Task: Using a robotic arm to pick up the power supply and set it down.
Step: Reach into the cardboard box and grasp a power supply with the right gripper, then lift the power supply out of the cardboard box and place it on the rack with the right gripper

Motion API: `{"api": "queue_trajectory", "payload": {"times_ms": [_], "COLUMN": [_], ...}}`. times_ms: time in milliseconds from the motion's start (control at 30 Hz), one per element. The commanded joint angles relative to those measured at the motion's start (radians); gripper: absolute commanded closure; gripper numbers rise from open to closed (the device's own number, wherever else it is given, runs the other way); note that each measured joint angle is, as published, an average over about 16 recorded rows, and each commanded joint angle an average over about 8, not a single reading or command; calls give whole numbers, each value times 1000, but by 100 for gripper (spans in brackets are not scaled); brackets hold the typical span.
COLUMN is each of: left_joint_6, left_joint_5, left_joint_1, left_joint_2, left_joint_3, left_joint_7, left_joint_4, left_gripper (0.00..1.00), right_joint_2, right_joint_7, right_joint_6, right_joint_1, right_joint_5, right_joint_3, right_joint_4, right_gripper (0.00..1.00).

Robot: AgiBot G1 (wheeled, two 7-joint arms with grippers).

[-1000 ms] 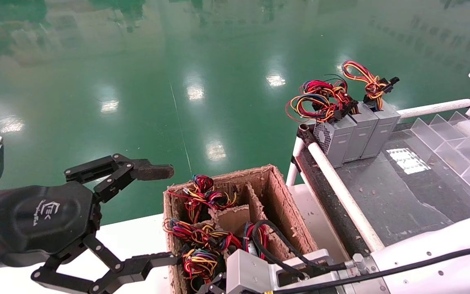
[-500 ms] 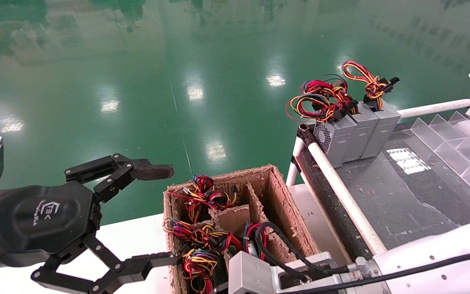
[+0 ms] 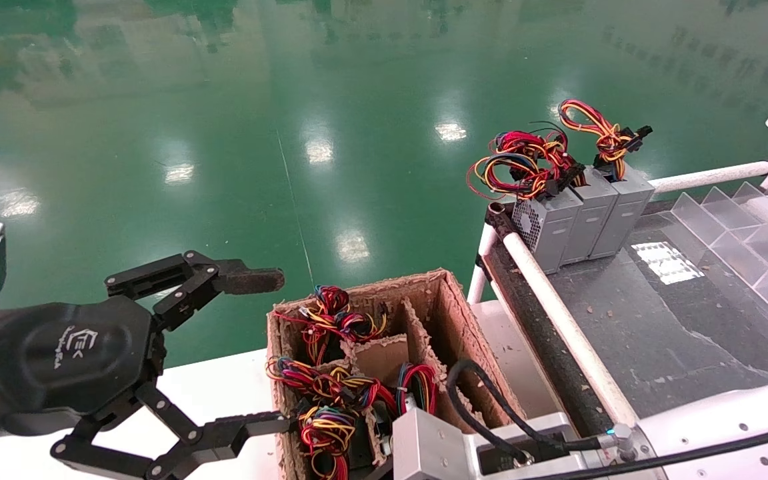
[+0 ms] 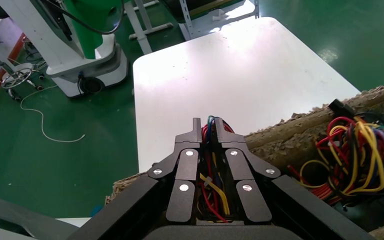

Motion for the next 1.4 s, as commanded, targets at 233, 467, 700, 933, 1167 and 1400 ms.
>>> {"api": "queue_trajectory", "payload": {"times_ms": [233, 467, 700, 933, 1167, 1400], "left_joint_6": [0, 0, 0, 0, 0, 0], "left_joint_5": [0, 0, 0, 0, 0, -1], "left_joint_1": [0, 0, 0, 0, 0, 0], "left_joint_2": [0, 0, 0, 0, 0, 0], "left_joint_3": [0, 0, 0, 1, 1, 1], "left_joint_7": [0, 0, 0, 0, 0, 0], "left_joint_4": [0, 0, 0, 0, 0, 0], "left_gripper": [0, 0, 0, 0, 0, 0], "right_joint_2": [4, 14, 41, 71, 109, 164], "right_joint_7": [3, -11, -53, -94, -124, -146], "right_joint_6": [5, 21, 11, -23, -57, -94], "right_joint_1": [-9, -22, -49, -65, -72, -57], "right_joint_5": [-11, 16, 120, 230, 344, 461], "right_joint_3": [-5, 16, 72, 128, 193, 267], "right_joint_4": [4, 8, 3, -15, -29, -39], "right_gripper": [100, 100, 100, 100, 100, 100]}}
